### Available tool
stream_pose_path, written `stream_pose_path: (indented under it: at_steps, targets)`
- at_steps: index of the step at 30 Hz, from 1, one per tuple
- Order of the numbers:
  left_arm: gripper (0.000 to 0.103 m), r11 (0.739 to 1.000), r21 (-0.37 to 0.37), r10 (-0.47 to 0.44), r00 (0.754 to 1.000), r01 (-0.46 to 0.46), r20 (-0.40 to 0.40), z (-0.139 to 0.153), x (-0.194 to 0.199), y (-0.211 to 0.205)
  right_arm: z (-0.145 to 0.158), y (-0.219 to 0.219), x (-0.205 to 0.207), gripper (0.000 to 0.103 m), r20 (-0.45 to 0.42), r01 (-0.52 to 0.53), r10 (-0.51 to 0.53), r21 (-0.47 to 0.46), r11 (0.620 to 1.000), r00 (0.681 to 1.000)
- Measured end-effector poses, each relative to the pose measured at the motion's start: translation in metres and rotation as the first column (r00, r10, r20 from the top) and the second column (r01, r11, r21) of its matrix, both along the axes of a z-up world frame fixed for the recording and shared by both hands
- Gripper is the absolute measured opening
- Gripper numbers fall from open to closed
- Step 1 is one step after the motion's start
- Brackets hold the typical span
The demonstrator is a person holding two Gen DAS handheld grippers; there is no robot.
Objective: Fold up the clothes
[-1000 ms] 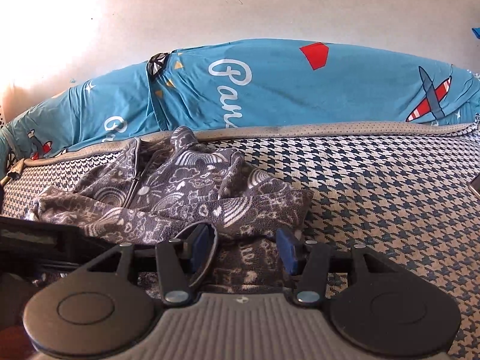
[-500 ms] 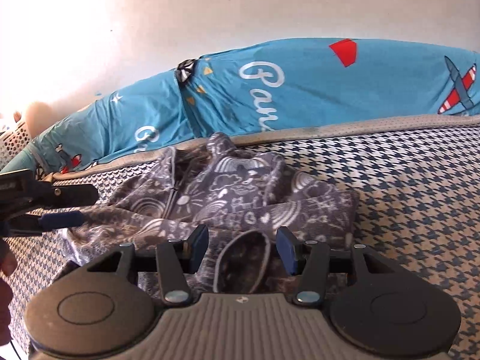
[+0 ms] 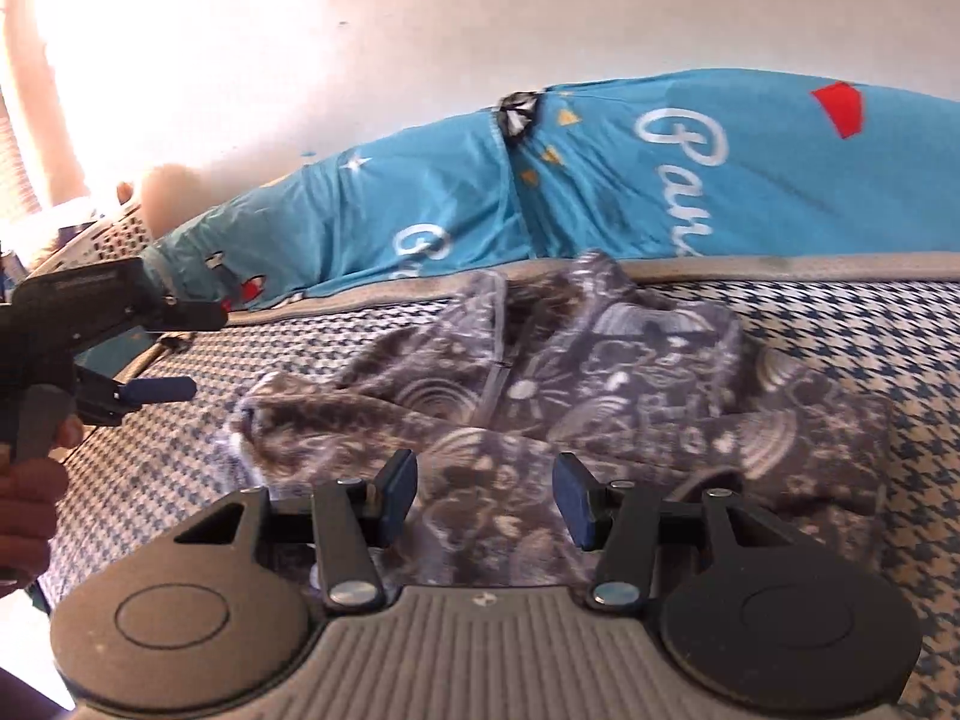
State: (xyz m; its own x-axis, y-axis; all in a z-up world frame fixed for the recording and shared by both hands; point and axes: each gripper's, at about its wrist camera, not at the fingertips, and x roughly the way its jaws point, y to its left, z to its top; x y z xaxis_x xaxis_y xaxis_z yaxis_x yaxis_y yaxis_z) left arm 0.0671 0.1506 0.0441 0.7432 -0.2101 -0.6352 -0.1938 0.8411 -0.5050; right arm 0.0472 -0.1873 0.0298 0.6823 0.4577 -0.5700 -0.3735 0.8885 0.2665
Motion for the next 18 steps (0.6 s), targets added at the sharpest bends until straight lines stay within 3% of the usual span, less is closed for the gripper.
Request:
stream_pose_path:
  at_steps: [4,12,18]
  targets:
    - [0.08,0.999,0.012,-0.036,0.999,0.037,-0.038,-0.015,-0.003,0.01,-0.001,0.02,0.01,0.049,-0.008,-0.036,0.036,0.026,0.999,0.999]
    - [0.082,0.985,0.124,-0.106,0.986,0.122,-0.13,-0.048,-0.011,0.013,-0.002,0.05,0.044,0.049,-0.034,-0.079,0.084,0.126,0.989,0.996]
    - [0.083,0.982,0.113,-0.129,0.978,0.148,-0.162,-0.061,-0.009,0.014,0.0,0.091,0.068,0.049,0.002,-0.169,0.17,0.122,0.978,0.985]
